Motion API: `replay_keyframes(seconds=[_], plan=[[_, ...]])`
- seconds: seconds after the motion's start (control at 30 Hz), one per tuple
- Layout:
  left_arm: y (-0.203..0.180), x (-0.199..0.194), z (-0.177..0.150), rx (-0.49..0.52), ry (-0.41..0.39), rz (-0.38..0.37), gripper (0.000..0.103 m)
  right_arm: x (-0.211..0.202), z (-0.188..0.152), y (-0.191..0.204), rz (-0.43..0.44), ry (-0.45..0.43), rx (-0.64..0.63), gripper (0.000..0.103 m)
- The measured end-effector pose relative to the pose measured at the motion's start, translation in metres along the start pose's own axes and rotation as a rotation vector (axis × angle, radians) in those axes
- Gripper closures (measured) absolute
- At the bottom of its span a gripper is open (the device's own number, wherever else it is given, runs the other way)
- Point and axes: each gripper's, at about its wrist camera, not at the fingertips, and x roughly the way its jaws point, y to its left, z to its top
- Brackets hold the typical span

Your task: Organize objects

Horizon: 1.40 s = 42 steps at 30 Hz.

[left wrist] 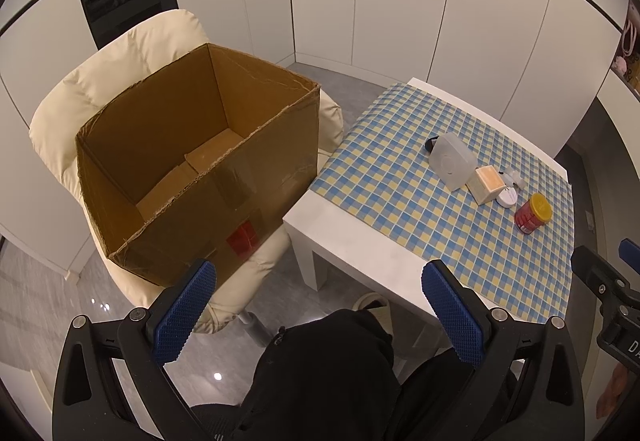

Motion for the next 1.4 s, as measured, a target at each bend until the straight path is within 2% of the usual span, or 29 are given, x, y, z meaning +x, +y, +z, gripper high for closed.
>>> replay_keyframes(seconds=[0.4,1.4], plan=[[-0.012,-0.001,0.001,0.021,-0.003,-0.016,0.001,-0.004,-0.004,-0.007,-0.021,-0.002,0.006,0.000],[-0.080,-0.003,-0.002,0.143,-0.007,-0.083,0.001,-0.021,-0.024,-0.069,-0.103,0.000,0.113,0.000]])
